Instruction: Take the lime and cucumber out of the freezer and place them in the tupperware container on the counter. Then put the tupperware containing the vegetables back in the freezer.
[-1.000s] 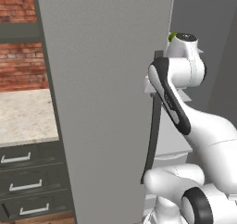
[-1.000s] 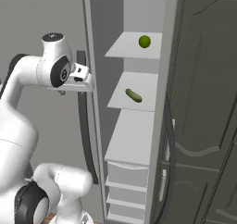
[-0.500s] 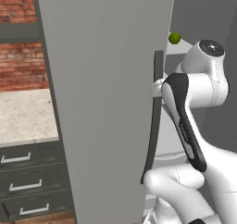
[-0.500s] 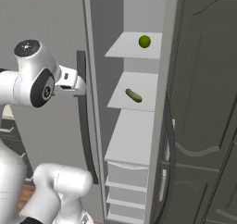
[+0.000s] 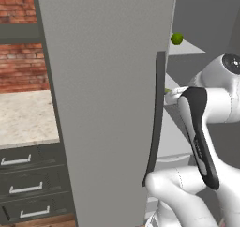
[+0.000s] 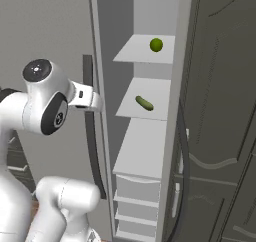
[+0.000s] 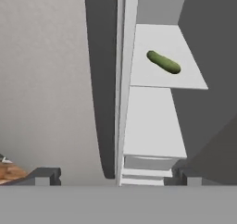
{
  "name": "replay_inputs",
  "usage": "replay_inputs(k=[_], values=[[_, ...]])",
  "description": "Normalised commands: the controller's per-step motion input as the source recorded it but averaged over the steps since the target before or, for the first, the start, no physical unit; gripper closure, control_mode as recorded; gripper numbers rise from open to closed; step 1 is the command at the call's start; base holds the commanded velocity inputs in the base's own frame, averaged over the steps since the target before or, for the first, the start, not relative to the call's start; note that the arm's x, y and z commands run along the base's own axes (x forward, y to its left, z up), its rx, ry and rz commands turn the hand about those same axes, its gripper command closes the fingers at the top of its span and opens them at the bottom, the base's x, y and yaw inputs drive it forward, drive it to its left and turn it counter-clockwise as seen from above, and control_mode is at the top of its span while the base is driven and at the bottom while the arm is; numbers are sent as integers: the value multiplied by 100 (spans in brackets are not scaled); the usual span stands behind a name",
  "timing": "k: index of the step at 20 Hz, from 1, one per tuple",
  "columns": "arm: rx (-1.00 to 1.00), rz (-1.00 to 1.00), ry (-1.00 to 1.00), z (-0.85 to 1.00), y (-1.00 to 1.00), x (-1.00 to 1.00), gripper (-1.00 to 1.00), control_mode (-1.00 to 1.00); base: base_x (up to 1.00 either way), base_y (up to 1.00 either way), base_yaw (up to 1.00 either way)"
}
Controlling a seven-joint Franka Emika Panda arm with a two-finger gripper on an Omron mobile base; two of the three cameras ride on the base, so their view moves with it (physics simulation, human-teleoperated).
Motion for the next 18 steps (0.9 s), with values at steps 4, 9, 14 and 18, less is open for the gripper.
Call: replay_inputs(k=[4, 9, 14, 18], values=[[0, -13, 0, 32, -49, 1, -100, -100, 0, 0, 0], [0, -6, 1, 8, -58, 6, -100, -100, 0, 0, 0], [0, -4, 0, 0, -45, 25, -100, -100, 0, 0, 0], [0, -1, 0, 16, -16, 16, -100, -100, 0, 0, 0]])
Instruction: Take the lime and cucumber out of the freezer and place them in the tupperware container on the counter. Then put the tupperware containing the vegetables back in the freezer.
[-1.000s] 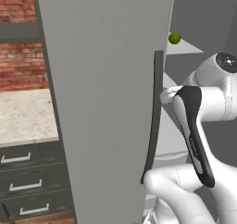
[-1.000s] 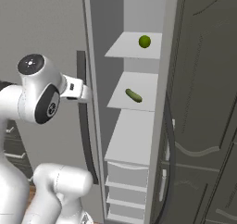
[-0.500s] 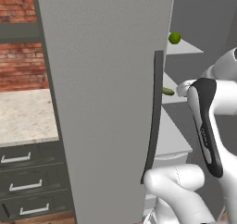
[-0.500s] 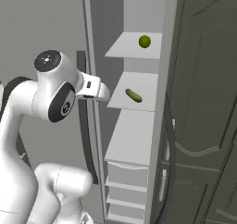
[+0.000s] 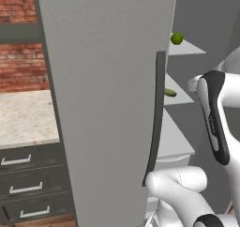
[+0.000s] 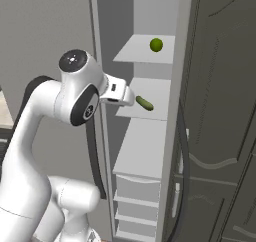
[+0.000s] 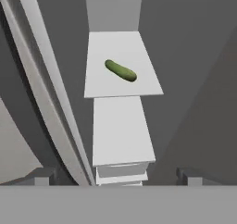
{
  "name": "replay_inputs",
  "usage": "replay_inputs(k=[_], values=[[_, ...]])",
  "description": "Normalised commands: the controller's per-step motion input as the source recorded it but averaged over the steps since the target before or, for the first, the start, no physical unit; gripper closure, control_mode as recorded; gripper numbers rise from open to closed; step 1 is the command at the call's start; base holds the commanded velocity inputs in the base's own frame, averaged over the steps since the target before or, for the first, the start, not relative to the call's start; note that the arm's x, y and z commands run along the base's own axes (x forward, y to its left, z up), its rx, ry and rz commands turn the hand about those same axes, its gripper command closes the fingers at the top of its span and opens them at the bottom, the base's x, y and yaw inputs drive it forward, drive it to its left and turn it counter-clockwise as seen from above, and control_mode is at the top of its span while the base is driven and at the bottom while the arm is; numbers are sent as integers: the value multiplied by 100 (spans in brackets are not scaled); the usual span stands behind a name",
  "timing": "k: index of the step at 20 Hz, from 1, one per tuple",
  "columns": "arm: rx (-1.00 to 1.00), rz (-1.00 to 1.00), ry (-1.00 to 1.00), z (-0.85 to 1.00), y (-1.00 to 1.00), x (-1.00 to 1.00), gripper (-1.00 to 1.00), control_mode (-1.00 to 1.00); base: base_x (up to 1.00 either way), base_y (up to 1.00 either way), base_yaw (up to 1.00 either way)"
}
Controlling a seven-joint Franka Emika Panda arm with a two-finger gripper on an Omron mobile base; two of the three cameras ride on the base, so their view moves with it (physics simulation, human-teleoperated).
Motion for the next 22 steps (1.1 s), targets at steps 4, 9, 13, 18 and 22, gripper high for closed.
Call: replay_inputs(k=[4, 9, 13, 18, 22], values=[[0, -4, 0, 34, -14, 21, -100, -100, 0, 0, 0], [0, -2, 0, 33, -6, 30, -100, -100, 0, 0, 0], [0, 0, -10, 25, -3, 32, -100, -100, 0, 0, 0], [0, 0, -12, 28, -14, 25, -100, -100, 0, 0, 0], [1, -2, 0, 23, -22, 28, -100, -100, 0, 0, 0]])
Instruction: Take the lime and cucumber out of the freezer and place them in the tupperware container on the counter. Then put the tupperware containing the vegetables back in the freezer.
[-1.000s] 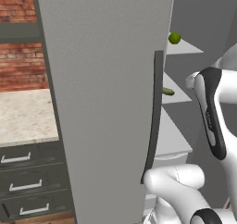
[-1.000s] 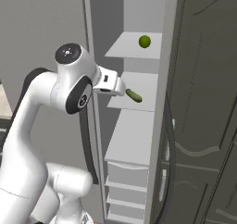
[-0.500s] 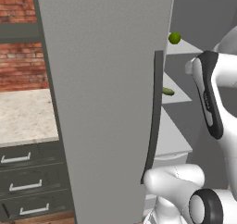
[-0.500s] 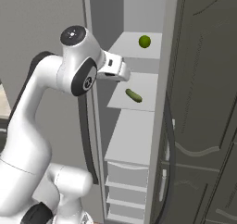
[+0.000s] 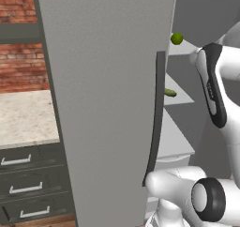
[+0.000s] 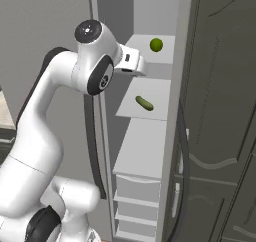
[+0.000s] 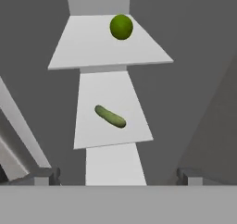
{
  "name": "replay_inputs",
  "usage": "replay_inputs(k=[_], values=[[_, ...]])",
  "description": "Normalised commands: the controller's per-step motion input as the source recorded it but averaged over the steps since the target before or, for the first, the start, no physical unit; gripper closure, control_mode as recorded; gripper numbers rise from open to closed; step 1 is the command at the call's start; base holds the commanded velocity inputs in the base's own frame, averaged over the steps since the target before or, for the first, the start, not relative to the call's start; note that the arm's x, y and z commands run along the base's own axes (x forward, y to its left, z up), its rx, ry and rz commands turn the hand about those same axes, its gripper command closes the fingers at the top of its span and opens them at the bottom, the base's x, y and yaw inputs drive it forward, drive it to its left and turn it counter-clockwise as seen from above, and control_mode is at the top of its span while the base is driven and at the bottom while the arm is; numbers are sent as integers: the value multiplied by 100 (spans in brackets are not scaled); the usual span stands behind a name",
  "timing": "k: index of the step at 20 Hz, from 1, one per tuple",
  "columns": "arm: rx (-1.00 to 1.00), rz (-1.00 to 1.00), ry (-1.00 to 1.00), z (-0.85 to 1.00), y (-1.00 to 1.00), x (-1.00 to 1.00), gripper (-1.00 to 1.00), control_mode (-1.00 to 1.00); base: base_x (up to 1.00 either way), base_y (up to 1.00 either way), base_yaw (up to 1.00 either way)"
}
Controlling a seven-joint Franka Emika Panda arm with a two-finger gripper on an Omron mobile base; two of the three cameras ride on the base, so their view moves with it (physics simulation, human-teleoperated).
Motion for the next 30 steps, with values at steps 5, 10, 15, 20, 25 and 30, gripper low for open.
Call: replay_inputs(k=[5, 10, 15, 20, 25, 30], values=[[0, -3, 0, 17, -7, 33, -100, -100, 0, 0, 0], [4, 0, -2, 0, -2, 37, -100, -100, 0, 0, 0], [12, 0, -3, 0, -14, 41, -100, -100, 0, 0, 0], [11, 0, -1, 0, -20, 37, -100, -100, 0, 0, 0], [1, 0, 0, 0, -11, 28, -100, -100, 0, 0, 0], [0, 0, 0, 0, -5, 30, -100, -100, 0, 0, 0]])
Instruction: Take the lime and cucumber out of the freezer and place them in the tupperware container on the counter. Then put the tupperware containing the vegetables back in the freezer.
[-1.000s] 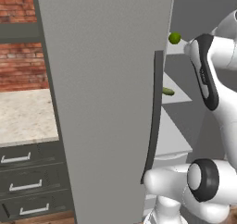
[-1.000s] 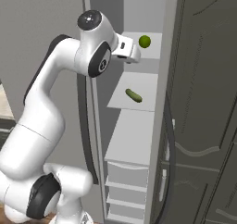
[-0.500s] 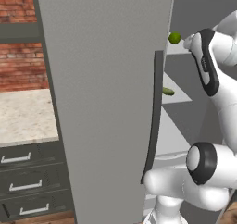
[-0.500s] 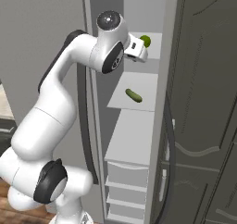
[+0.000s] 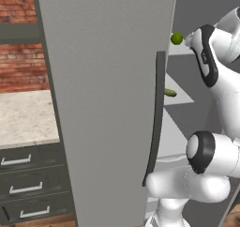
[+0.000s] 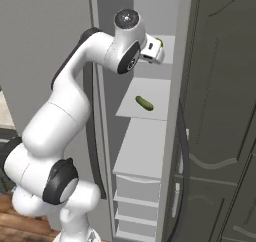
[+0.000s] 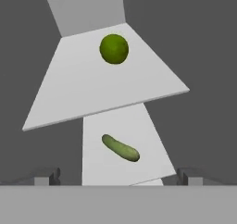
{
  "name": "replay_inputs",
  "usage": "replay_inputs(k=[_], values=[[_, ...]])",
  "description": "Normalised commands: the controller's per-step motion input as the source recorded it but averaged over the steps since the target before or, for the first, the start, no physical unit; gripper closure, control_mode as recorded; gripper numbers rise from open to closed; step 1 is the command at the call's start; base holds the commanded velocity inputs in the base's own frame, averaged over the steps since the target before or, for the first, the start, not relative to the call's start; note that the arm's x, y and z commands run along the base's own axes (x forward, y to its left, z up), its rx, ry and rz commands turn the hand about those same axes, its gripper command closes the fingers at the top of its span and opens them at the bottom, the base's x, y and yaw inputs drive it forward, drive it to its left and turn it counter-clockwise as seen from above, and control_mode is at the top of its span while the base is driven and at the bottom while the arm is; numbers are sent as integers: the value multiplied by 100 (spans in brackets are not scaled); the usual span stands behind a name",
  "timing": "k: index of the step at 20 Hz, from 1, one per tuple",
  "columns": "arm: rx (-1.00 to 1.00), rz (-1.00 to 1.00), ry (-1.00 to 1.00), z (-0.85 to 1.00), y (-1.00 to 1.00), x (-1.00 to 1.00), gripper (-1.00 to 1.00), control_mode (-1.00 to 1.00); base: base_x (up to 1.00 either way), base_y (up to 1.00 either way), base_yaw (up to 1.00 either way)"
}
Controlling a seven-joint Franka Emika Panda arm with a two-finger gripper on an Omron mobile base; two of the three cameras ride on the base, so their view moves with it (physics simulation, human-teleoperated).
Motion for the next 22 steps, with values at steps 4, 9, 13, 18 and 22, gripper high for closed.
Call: replay_inputs(k=[4, 9, 13, 18, 22], values=[[0, 0, -1, 0, 0, 35, -100, -100, 0, 0, 0], [0, 0, -2, 0, 0, 38, -100, -100, 0, 0, 0], [0, 0, 0, 0, -13, 40, -100, -100, 0, 0, 0], [2, 0, 0, 0, -19, 36, -100, -100, 0, 0, 0], [1, 0, -1, 0, -5, 31, -100, -100, 0, 0, 0]])
